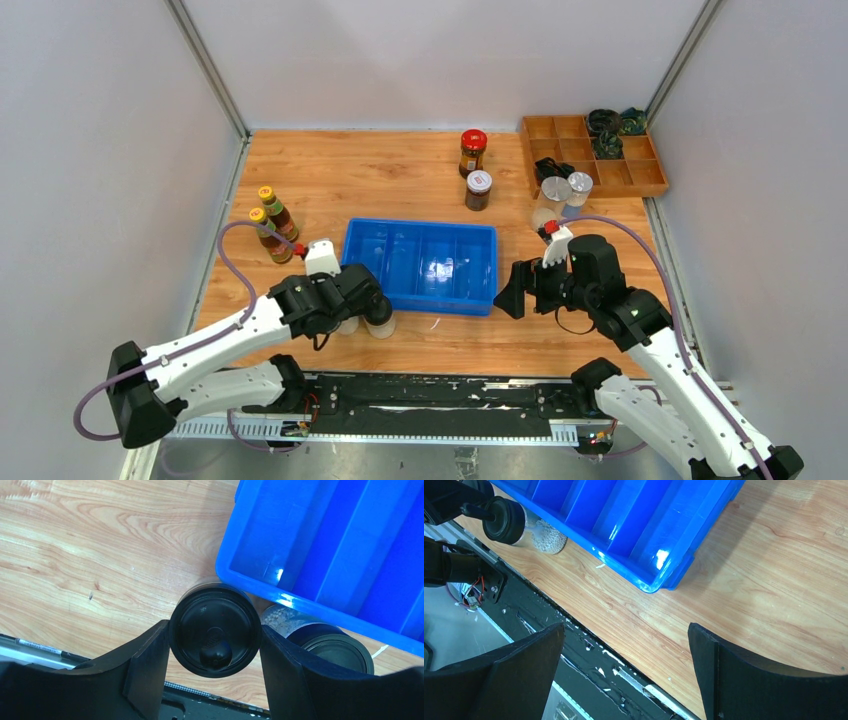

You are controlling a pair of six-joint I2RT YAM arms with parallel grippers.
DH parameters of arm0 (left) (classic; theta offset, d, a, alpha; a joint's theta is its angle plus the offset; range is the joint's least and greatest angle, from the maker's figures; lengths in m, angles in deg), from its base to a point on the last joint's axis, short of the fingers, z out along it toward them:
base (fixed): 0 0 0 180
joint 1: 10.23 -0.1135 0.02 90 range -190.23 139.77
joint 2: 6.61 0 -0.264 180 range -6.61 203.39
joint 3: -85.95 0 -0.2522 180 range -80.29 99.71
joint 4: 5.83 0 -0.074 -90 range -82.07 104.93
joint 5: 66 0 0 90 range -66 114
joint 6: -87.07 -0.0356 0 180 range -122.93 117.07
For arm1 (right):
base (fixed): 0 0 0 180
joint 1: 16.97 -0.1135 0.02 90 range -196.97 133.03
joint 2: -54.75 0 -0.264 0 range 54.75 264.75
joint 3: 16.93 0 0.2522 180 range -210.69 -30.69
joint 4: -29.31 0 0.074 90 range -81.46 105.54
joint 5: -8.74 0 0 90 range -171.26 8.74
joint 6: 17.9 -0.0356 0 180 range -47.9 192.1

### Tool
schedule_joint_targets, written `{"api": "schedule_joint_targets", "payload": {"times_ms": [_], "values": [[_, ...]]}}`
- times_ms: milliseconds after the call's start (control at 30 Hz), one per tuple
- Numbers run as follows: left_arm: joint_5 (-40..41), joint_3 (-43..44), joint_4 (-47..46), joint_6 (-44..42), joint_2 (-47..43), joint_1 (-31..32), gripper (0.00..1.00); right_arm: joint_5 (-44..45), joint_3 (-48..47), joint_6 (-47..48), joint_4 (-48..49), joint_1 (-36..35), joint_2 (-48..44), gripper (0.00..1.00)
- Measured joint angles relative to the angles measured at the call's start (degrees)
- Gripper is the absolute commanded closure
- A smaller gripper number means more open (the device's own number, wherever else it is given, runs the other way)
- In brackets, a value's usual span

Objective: Organize the condiment bottles
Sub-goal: Pick up the bottle from the center of the board.

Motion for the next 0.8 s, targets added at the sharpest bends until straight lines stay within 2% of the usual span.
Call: {"api": "schedule_joint_targets", "payload": {"times_ms": [367, 800], "values": [[-1.18, 3.89, -0.11, -5.27, 2.58, 0.0, 0.49, -0.35, 0.0, 0.0, 0.0, 0.0, 0.0, 0.0], [-3.91, 10.51, 2.16, -10.45, 2.29, -0.04, 0.54, -0.39, 0.0, 0.0, 0.02, 0.0, 0.0, 0.0]]}}
